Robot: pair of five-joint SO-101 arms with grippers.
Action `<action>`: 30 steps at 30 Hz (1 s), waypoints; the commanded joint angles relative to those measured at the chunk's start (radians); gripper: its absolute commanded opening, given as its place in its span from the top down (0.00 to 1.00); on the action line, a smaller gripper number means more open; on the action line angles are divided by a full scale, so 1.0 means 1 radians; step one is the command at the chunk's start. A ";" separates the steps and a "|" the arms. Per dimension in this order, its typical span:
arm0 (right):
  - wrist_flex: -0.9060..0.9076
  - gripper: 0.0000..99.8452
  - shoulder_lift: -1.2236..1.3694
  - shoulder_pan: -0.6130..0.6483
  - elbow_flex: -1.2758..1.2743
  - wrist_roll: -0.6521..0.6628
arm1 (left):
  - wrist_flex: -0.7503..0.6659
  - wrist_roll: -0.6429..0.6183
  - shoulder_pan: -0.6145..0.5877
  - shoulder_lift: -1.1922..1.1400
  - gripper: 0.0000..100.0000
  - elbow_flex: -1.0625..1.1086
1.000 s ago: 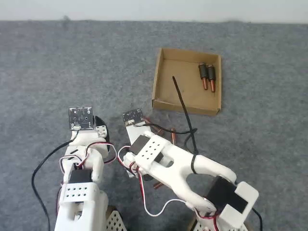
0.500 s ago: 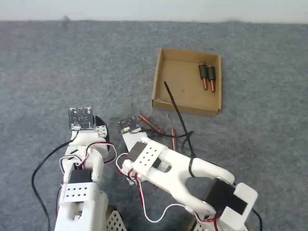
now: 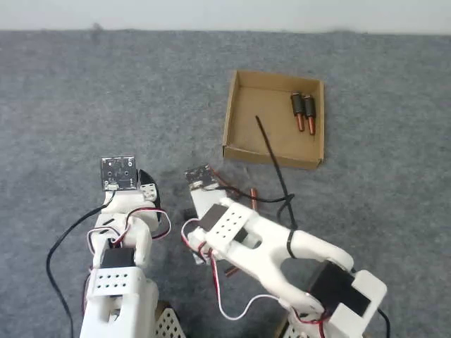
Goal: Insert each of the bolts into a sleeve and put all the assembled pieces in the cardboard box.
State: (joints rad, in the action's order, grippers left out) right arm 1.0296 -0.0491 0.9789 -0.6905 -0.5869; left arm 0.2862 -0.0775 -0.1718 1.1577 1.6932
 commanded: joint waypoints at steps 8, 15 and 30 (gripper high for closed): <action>0.302 0.99 -0.516 -0.567 0.054 0.307 | -0.028 0.009 0.003 0.023 0.98 -0.012; 0.077 0.99 -0.622 -0.900 -0.209 0.450 | -0.026 0.009 0.005 0.023 0.98 -0.012; -0.239 0.99 -0.578 -1.152 -0.368 0.532 | 0.084 0.003 0.071 0.029 0.98 -0.035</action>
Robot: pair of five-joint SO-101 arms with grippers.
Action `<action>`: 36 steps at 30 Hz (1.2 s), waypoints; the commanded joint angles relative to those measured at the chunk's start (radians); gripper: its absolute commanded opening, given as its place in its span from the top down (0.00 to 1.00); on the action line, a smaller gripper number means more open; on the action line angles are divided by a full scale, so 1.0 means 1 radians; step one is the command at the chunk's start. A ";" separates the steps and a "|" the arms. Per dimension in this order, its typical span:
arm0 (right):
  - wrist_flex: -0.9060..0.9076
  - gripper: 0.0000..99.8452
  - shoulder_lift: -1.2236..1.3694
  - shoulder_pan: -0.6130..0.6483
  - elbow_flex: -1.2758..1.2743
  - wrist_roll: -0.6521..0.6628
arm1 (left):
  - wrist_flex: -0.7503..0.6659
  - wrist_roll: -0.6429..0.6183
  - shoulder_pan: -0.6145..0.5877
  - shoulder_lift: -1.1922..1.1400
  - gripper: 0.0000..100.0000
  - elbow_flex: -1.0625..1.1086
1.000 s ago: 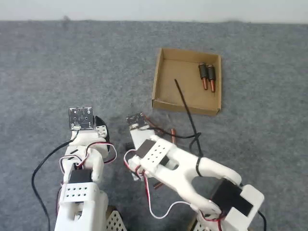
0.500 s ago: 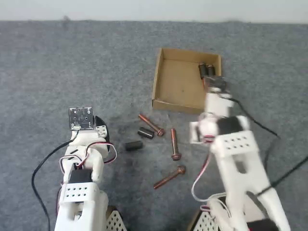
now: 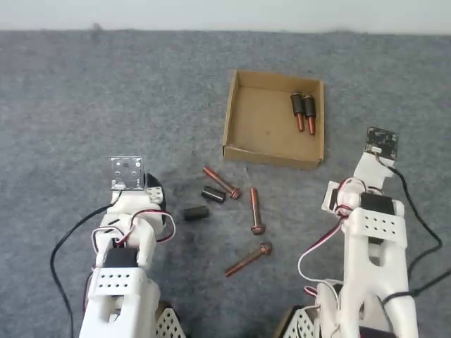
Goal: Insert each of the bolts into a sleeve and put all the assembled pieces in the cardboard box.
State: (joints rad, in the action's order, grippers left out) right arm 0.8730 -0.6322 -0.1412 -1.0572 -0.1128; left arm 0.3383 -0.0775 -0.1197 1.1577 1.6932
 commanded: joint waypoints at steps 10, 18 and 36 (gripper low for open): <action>-0.209 0.99 0.071 -0.076 -0.011 0.143 | 0.468 0.008 0.135 0.023 0.98 -0.285; -0.242 0.99 0.071 -0.108 -0.014 0.141 | 0.614 0.008 0.279 0.021 0.98 -0.349; -0.245 0.99 0.071 -0.104 -0.012 0.141 | 0.781 0.008 0.517 -0.468 0.98 -0.696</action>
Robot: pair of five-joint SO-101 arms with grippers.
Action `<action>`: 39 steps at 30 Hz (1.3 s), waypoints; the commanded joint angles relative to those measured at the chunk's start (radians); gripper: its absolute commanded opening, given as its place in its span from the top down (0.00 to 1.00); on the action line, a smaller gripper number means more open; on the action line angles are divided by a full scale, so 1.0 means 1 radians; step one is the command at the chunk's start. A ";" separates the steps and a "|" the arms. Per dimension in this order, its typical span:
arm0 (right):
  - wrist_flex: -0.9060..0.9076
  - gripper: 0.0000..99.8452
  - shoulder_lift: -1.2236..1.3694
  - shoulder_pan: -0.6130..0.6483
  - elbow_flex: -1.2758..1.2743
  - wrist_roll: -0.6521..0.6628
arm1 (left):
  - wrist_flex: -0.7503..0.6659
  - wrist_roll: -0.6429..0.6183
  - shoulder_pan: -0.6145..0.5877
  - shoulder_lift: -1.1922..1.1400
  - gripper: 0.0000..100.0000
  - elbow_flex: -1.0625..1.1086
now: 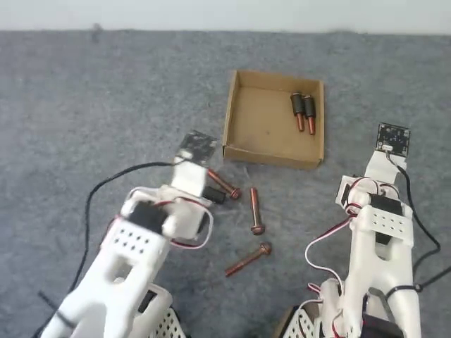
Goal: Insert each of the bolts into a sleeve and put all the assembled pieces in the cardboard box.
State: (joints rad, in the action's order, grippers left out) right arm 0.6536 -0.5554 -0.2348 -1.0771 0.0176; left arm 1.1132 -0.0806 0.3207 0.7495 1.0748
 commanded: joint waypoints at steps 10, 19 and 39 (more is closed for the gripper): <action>-0.027 0.99 -0.005 -0.010 0.012 0.011 | -0.058 0.006 0.494 -0.086 0.98 -0.081; -0.028 0.99 -0.005 -0.008 0.014 0.011 | -0.180 0.005 0.546 -0.087 0.92 0.010; -0.025 0.99 -0.005 -0.008 0.018 0.011 | -0.313 -0.046 0.545 -0.195 0.88 0.074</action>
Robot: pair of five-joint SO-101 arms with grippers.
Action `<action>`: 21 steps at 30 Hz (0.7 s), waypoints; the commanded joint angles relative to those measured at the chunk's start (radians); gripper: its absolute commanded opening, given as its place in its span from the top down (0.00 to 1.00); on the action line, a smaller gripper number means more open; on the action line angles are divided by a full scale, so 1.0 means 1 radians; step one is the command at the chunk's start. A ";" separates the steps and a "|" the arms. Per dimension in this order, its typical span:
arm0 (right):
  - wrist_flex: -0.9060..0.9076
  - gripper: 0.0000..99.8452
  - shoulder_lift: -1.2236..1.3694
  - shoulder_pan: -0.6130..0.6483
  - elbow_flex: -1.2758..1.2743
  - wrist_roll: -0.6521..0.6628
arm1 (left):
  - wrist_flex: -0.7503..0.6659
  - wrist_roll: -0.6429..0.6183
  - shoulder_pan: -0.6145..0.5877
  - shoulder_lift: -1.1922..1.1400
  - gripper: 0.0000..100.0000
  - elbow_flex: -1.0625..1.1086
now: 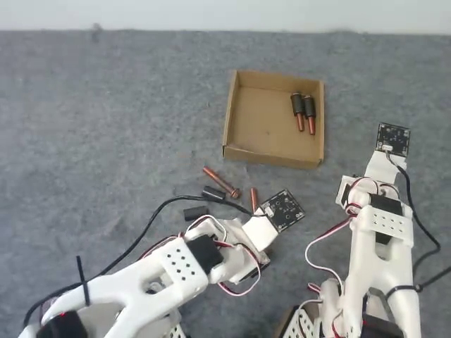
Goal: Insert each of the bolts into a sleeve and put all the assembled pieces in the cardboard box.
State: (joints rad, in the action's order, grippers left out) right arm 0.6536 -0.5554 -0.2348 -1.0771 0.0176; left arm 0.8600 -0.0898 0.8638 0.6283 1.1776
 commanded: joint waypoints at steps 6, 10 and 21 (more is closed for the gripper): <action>-0.025 0.99 -0.005 -0.008 0.017 0.011 | -0.034 -0.041 -0.002 -0.236 0.88 -0.124; -0.022 0.99 -0.005 -0.008 0.017 0.011 | -0.035 -0.041 -0.002 -0.284 0.88 -0.136; -0.019 0.99 -0.005 -0.008 0.017 0.011 | -0.081 -0.041 -0.003 -0.361 0.88 -0.170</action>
State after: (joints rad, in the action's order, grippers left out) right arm 0.6536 -0.5554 -0.2348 -1.0771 0.0176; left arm 0.8124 -0.1220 0.8623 0.2846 1.0717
